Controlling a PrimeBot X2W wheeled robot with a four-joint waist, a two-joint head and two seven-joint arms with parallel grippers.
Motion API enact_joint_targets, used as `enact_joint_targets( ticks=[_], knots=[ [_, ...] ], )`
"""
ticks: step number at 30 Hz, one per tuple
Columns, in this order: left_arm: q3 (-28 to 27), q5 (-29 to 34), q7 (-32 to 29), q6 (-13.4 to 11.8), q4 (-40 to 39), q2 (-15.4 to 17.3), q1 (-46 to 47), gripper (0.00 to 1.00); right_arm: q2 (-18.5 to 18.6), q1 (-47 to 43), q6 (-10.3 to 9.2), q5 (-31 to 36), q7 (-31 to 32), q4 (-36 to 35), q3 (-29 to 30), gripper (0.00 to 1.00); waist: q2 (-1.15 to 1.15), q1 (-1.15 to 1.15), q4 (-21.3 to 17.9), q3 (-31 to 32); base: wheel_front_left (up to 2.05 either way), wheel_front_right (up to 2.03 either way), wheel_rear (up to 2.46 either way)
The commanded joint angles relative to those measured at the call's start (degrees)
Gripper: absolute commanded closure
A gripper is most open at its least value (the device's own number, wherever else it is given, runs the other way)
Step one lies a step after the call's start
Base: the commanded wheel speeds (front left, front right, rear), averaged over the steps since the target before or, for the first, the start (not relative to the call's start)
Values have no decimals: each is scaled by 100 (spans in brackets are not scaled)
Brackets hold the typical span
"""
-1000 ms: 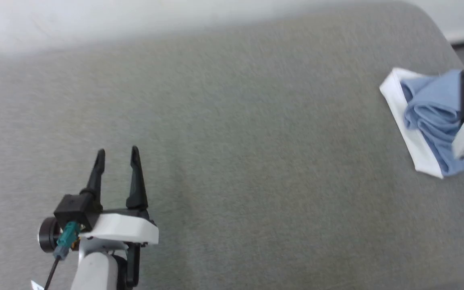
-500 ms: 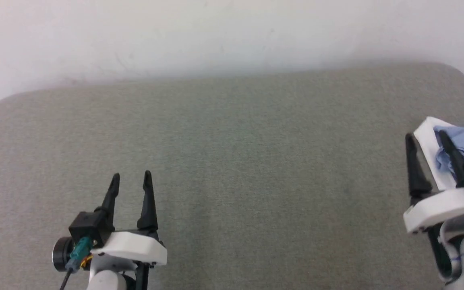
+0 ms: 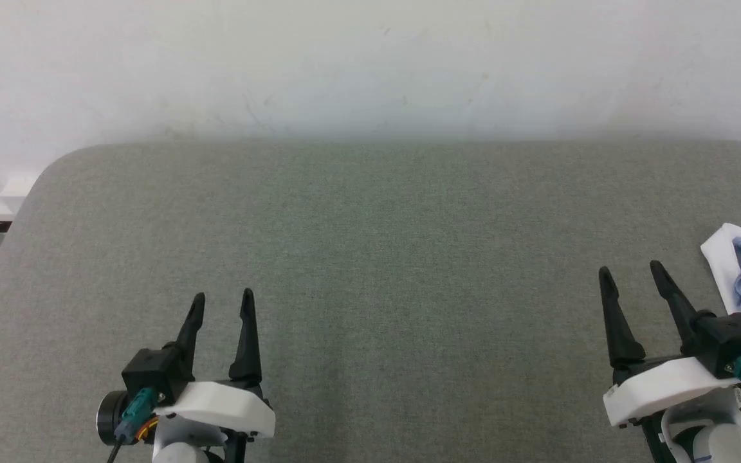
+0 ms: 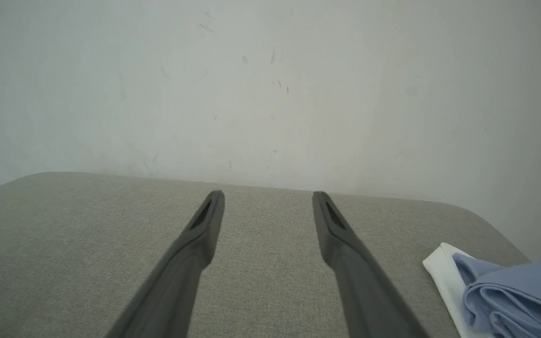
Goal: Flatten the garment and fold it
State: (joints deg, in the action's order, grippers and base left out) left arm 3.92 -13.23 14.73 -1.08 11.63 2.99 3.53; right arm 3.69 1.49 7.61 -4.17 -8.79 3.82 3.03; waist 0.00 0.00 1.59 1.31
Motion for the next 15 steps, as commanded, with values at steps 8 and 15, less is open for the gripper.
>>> enact_joint_targets(
  ticks=[8, 15],
  knots=[
    [23, -69, 27, -30, 41, -11, -71, 0, -65, -132, -12, 45, -36, 12, 22, 0, 0, 0, 42, -18, 0, 0, 0],
    [16, -36, -11, -4, 52, 1, 3, 100, -41, -63, 0, 18, 6, 11, 31, 100, 0, 1, 44, -22, 0, 0, 0]
  ],
)
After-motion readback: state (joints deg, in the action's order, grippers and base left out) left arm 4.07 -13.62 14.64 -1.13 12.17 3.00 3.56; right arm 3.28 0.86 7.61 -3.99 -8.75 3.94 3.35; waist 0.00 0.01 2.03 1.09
